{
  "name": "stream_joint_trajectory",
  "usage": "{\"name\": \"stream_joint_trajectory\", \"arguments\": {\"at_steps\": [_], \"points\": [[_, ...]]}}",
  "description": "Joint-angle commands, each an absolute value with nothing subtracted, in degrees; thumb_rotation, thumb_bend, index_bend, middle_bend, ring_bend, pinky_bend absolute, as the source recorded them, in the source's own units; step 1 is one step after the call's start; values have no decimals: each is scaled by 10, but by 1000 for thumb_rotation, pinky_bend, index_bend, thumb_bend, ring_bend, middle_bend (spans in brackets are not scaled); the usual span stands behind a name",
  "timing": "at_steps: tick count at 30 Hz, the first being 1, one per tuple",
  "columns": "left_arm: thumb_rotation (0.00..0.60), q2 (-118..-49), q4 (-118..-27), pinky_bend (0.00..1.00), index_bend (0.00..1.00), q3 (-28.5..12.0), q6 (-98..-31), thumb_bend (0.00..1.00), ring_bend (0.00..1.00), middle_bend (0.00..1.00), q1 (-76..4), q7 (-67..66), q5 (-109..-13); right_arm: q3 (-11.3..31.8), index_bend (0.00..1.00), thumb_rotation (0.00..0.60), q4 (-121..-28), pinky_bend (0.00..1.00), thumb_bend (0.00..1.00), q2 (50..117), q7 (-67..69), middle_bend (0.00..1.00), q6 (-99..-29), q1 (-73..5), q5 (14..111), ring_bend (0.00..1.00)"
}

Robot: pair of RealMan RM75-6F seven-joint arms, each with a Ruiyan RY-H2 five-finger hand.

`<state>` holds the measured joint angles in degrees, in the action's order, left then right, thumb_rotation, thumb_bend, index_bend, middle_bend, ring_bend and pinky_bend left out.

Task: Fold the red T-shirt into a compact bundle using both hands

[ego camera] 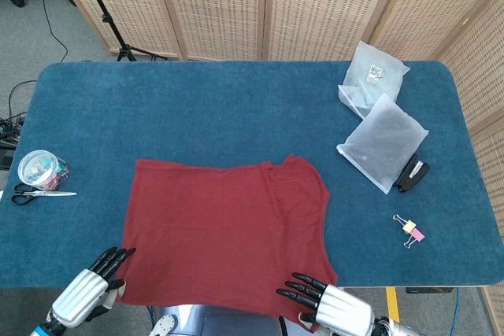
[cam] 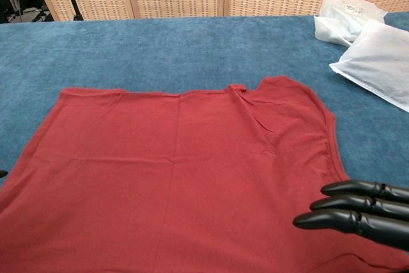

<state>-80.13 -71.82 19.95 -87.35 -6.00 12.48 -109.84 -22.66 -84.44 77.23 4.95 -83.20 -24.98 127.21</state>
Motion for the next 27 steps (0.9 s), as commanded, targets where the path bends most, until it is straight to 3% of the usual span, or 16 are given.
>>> {"name": "stream_joint_trajectory", "arguments": {"at_steps": [1, 14, 27], "points": [[600, -800, -718, 0, 714, 202, -875, 710, 0, 0, -58, 128, -1101, -230, 664, 600, -841, 0, 569, 770, 51, 48, -839, -246, 1277, 0], [600, -797, -725, 0, 713, 197, -876, 710, 0, 0, -58, 123, -1106, -226, 664, 600, -833, 0, 569, 768, 65, 48, -854, -241, 1282, 0], [600, -776, -826, 0, 714, 77, -817, 709, 0, 0, -122, 15, -1026, -124, 664, 600, -906, 0, 569, 718, 158, 48, -824, -289, 1137, 0]]}}
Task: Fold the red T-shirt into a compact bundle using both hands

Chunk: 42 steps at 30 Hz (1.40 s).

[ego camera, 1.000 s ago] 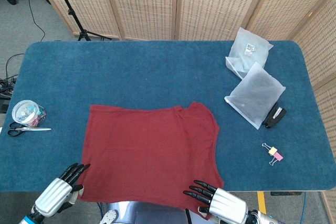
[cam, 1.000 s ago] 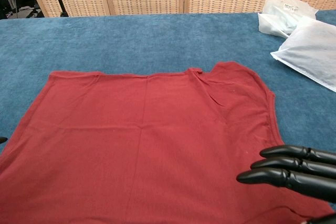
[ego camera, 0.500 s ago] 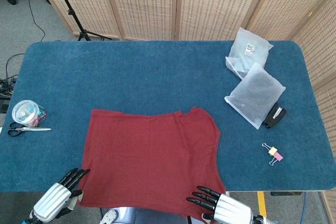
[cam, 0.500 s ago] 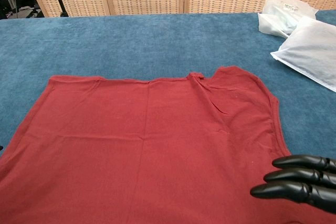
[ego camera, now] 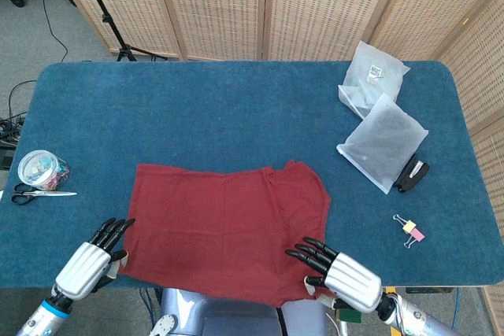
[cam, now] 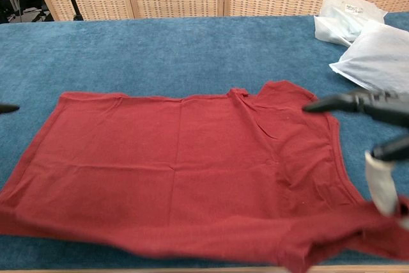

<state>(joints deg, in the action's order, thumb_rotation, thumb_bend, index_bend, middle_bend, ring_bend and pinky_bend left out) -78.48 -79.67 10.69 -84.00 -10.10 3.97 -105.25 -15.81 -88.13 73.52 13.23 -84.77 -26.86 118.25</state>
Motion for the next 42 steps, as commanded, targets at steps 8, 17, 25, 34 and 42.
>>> {"name": "stream_joint_trajectory", "arguments": {"at_steps": [8, 17, 25, 34, 42], "points": [[600, -769, -891, 0, 715, -7, -730, 708, 0, 0, -178, -52, -923, -39, 664, 600, -927, 0, 569, 705, 195, 48, -724, -340, 1003, 0], [600, -776, -909, 0, 717, -63, -664, 708, 0, 0, -221, -95, -825, 15, 664, 600, -889, 0, 569, 731, 217, 48, -646, -374, 913, 0], [600, -787, -871, 0, 717, -92, -618, 707, 0, 0, -254, -122, -752, 51, 664, 600, -830, 0, 569, 773, 226, 48, -580, -404, 853, 0], [600, -812, -821, 0, 717, -107, -603, 708, 0, 0, -278, -106, -727, 81, 664, 600, -785, 0, 569, 803, 216, 48, -531, -431, 809, 0], [600, -841, -766, 0, 717, -106, -589, 707, 0, 0, -293, -115, -705, 103, 664, 600, -740, 0, 569, 833, 200, 48, -482, -460, 771, 0]]}}
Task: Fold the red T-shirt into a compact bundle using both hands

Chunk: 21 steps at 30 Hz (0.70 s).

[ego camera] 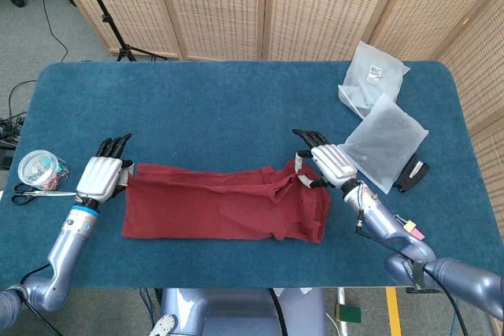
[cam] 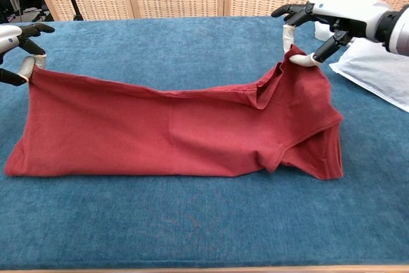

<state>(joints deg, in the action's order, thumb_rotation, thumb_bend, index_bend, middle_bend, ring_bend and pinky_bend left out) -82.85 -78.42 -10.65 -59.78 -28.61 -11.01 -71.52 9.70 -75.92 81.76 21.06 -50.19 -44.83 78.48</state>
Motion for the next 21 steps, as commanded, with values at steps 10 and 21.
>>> {"name": "stream_joint_trajectory", "arguments": {"at_steps": [10, 21], "points": [[600, -875, -714, 0, 717, -118, -577, 707, 0, 0, -313, -137, -668, 128, 664, 600, -674, 0, 569, 879, 175, 48, -434, -492, 724, 0], [600, -900, -691, 0, 594, -123, -557, 664, 0, 0, -331, -183, -616, 146, 662, 600, -591, 0, 474, 911, 144, 48, -379, -521, 671, 0]]}}
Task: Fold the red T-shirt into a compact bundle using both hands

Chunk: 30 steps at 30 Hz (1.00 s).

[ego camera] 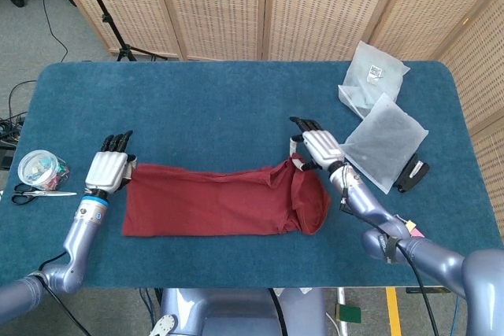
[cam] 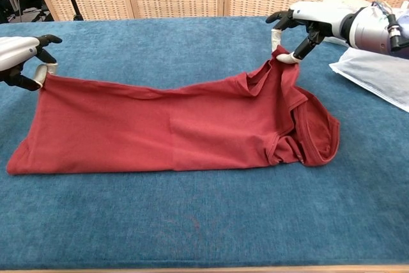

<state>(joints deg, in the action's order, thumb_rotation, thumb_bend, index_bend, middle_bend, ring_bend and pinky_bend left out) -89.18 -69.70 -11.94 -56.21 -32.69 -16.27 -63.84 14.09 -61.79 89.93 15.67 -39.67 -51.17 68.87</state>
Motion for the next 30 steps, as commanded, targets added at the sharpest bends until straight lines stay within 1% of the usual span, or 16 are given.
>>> {"name": "stream_joint_trajectory", "arguments": {"at_steps": [1, 2, 3, 4, 5, 6, 7, 9, 12, 18, 20, 24, 26, 28, 30], "points": [[600, -903, -692, 0, 527, -126, -555, 658, 0, 0, -333, -196, -600, 148, 638, 600, -581, 0, 384, 915, 139, 42, -374, -525, 666, 0], [600, -904, -694, 0, 406, -128, -551, 646, 0, 0, -335, -204, -589, 149, 566, 600, -572, 0, 257, 917, 135, 28, -372, -527, 665, 0], [600, -904, -696, 0, 273, -130, -548, 633, 0, 0, -336, -212, -579, 149, 480, 600, -565, 0, 166, 918, 130, 18, -369, -530, 664, 0], [600, -905, -698, 0, 184, -131, -547, 623, 0, 0, -338, -220, -570, 148, 308, 600, -559, 0, 61, 919, 124, 5, -364, -532, 662, 0], [600, -905, -701, 0, 77, -132, -545, 599, 0, 0, -340, -231, -557, 148, 146, 600, -553, 0, 8, 917, 118, 0, -354, -535, 658, 0], [600, -904, -705, 0, 16, -132, -545, 569, 0, 0, -341, -240, -548, 147, 68, 600, -550, 0, 0, 915, 111, 0, -347, -537, 652, 0], [600, -902, -712, 0, 1, -133, -544, 544, 0, 0, -343, -248, -540, 146, 8, 600, -550, 0, 0, 910, 101, 0, -339, -539, 645, 0], [600, -897, -722, 0, 0, -133, -544, 453, 0, 0, -344, -252, -534, 145, 0, 600, -559, 0, 0, 902, 88, 0, -336, -537, 637, 0], [600, -891, -731, 0, 0, -131, -548, 381, 0, 0, -343, -243, -540, 144, 0, 600, -585, 0, 0, 885, 72, 0, -345, -528, 629, 0], [600, -866, -754, 0, 0, -122, -562, 375, 0, 0, -333, -208, -574, 147, 0, 600, -681, 0, 0, 827, 69, 0, -422, -484, 647, 0], [600, -846, -770, 0, 0, -114, -568, 374, 0, 0, -324, -184, -598, 138, 0, 600, -729, 0, 0, 794, 70, 0, -463, -458, 672, 0], [600, -817, -794, 0, 0, -102, -574, 369, 0, 0, -310, -146, -631, 123, 0, 600, -782, 0, 0, 755, 70, 0, -509, -424, 703, 0], [600, -797, -808, 0, 0, -92, -581, 359, 0, 0, -299, -116, -658, 111, 0, 600, -812, 0, 0, 732, 68, 0, -543, -399, 725, 0], [600, -781, -820, 0, 0, -80, -596, 337, 0, 0, -287, -80, -693, 95, 0, 600, -838, 0, 0, 710, 63, 0, -582, -370, 746, 0], [600, -766, -823, 0, 0, -61, -614, 270, 0, 0, -273, -41, -739, 79, 0, 600, -861, 0, 0, 692, 62, 0, -623, -341, 771, 0]]}}
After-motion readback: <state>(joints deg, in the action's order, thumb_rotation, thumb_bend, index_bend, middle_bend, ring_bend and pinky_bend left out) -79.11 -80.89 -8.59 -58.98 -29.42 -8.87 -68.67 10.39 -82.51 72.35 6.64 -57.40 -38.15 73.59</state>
